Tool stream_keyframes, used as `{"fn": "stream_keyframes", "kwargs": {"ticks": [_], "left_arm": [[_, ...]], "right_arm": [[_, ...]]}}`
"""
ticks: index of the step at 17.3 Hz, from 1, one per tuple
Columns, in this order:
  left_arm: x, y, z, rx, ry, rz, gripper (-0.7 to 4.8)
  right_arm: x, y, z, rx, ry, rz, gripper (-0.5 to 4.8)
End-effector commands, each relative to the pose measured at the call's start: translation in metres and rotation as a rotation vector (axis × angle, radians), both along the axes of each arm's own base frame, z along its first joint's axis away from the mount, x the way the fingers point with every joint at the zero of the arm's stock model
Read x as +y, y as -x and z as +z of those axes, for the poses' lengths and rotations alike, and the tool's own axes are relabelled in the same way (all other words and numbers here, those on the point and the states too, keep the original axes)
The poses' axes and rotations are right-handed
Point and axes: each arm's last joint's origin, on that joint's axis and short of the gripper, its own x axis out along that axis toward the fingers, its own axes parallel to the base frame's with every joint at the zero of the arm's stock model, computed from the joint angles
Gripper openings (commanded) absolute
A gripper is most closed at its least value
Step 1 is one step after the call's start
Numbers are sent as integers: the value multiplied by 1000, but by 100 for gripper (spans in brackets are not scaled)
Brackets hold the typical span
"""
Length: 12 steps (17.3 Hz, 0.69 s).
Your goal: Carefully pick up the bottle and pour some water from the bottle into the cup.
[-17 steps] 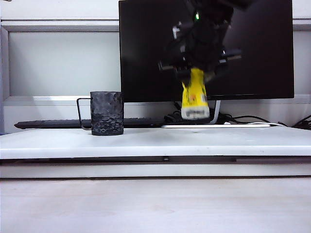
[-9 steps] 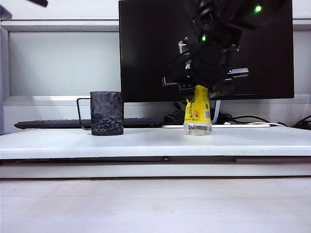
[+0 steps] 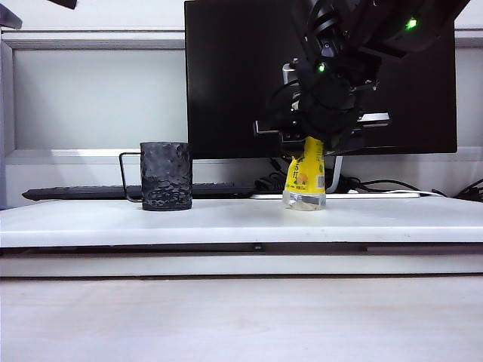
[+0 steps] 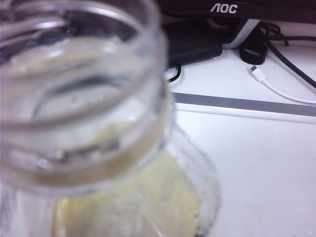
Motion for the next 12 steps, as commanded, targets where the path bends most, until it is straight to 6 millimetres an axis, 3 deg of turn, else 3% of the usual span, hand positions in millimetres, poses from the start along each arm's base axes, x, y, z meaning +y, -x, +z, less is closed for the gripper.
{"fn": "stream_keyframes", "kwargs": {"ticks": [1,6,7,8,11,12], "left_arm": [[0,1,2,-17,15,-12,479],[0,1,2,-16,15,-16,479],[0,1,2,-16,15,-16,479],[0,1,2,-16,15,-16,479],[0,1,2,-16,15,-15,479],[0,1,2,-16,15,-16,479]], "right_arm": [[-2,4,-16,78,36,7,166],[-3,6,-20,89,44,6,166],[-3,6,-20,88,44,6,206],[-3,6,-20,88,44,6,296],[-3,6,-20,89,46,11,400],[-3,6,-20,91,40,25,479]]}}
